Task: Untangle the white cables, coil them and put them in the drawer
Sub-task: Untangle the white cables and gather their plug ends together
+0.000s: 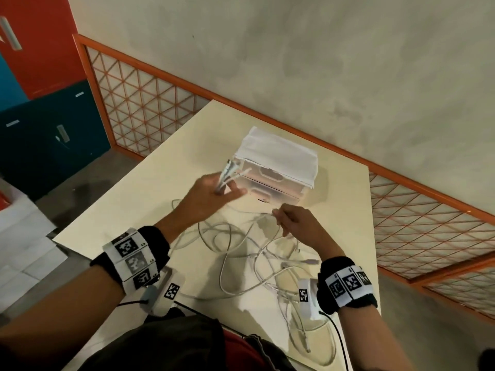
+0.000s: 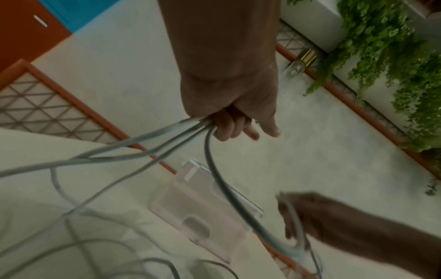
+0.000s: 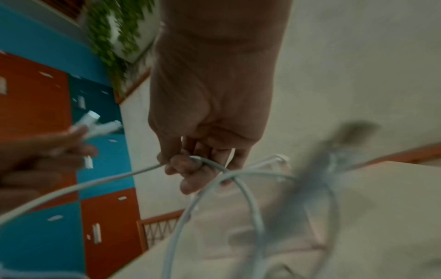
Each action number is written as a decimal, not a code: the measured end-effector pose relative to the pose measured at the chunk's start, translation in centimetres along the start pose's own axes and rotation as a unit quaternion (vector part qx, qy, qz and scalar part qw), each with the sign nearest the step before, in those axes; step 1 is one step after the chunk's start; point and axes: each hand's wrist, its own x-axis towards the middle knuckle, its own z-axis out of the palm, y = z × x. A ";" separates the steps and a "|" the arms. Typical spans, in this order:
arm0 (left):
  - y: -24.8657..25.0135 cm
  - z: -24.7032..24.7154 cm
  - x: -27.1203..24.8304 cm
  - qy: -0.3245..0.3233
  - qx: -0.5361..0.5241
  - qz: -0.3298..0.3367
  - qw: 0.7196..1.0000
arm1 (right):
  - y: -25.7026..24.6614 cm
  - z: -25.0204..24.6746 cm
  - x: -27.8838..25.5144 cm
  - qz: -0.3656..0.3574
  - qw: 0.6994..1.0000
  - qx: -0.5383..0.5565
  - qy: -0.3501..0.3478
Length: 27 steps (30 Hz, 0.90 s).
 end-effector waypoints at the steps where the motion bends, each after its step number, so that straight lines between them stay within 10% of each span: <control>1: 0.1 0.6 -0.3 -0.045 0.008 -0.003 0.999 | -1.0 -0.1 0.1 -0.024 0.999 0.021 0.007; 6: -0.1 2.0 -0.9 -0.121 0.022 0.004 0.992 | -4.8 -0.6 0.3 -0.097 0.993 0.069 0.026; 20: -0.4 -1.5 -0.1 0.185 -0.006 0.022 0.982 | 2.8 -0.3 -0.2 0.085 0.992 -0.089 -0.029; 27: -1.6 -2.1 -0.3 0.231 0.054 -0.032 0.971 | 2.1 -0.6 -1.4 0.073 0.994 0.081 0.030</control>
